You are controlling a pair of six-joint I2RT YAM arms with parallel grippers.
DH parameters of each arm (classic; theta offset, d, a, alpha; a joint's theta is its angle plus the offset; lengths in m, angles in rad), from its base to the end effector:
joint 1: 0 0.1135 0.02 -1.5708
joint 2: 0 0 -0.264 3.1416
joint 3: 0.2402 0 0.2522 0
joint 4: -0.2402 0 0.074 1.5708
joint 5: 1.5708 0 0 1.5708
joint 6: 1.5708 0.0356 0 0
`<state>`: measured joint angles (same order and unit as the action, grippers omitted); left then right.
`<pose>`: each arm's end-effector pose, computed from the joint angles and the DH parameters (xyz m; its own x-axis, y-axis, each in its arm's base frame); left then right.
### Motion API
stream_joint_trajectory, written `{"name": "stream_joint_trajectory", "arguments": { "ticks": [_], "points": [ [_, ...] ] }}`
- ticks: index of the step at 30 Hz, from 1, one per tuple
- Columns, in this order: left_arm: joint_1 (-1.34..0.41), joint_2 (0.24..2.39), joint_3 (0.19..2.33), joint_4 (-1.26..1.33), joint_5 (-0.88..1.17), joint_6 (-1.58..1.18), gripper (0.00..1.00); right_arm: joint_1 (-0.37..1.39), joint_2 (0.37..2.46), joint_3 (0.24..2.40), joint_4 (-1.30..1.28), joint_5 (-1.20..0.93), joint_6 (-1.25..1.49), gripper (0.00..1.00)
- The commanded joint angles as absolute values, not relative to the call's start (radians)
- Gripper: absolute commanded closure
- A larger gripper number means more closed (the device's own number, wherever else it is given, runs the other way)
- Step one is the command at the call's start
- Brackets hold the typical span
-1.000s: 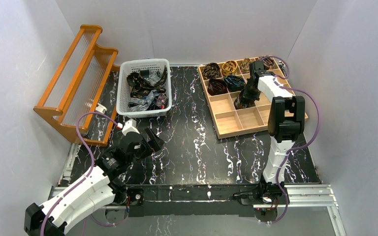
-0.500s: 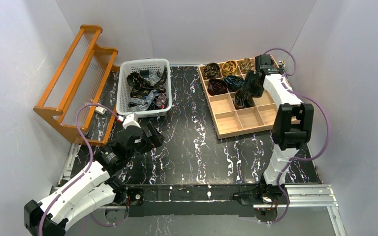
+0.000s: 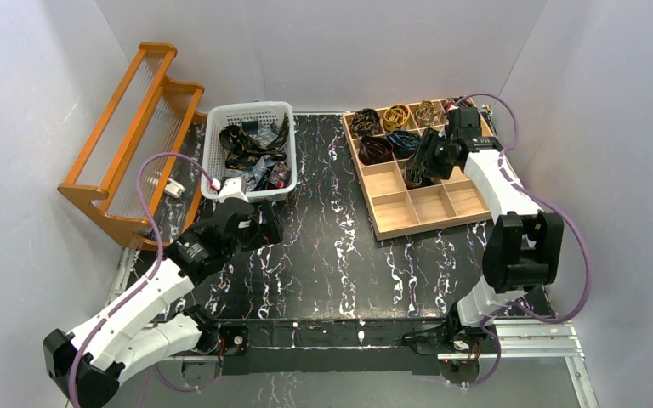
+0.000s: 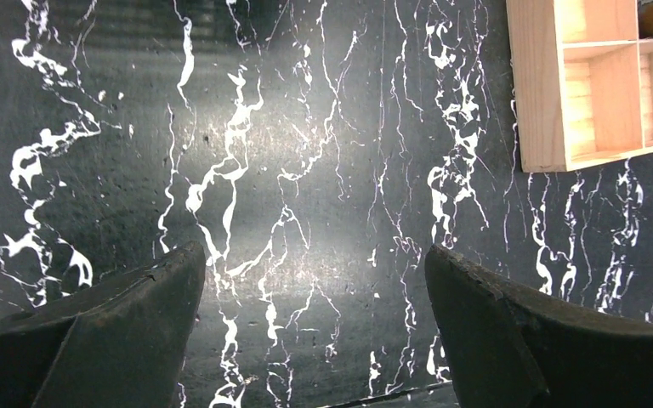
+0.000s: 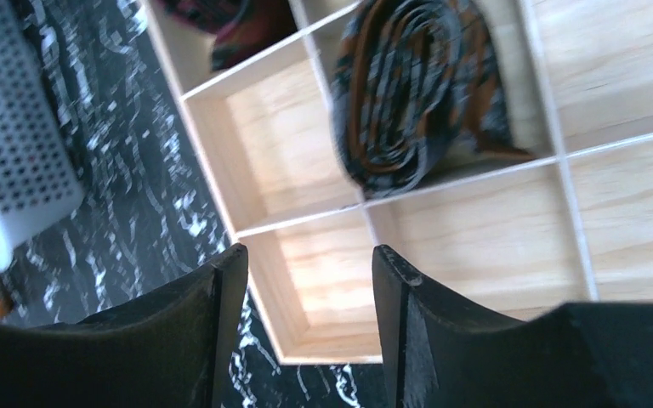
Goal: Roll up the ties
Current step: Place the tie in the storage box, then reset both arms
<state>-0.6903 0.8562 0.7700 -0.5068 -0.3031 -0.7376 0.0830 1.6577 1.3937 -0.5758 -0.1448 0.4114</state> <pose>0.1500 -0.1101 0.2913 -0.5993 -0.3375 -0.7259 0.0188 0.9006 -0.4342 0.3663 0.0356 0.2892 -0.7512 0.3346 -0.5690 0.1335 0.9212 0.3654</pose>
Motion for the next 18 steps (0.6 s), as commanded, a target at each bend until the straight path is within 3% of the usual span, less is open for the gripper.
{"name": "stream_joint_trajectory", "arguments": {
  "ticks": [1,6,11,14,18],
  "points": [
    [-0.683,0.912,0.852,-0.568,-0.339,-0.641,0.02,0.145,1.499,1.314,-0.431,-0.276,0.422,0.35],
    [-0.602,0.980,0.943,-0.571,-0.246,-0.550,0.02,0.313,1.391,1.248,-0.361,-0.239,0.414,0.30],
    [-0.339,1.060,1.084,-0.626,-0.027,-0.473,0.02,0.499,1.310,1.225,-0.346,-0.077,0.351,0.19],
    [-0.303,1.089,1.187,-0.686,-0.037,-0.479,0.02,0.508,1.258,1.219,-0.361,-0.011,0.351,0.03],
    [-0.304,1.057,1.265,-0.765,-0.100,-0.498,0.02,0.509,1.169,1.180,-0.349,0.134,0.350,0.01]
  ]
}}
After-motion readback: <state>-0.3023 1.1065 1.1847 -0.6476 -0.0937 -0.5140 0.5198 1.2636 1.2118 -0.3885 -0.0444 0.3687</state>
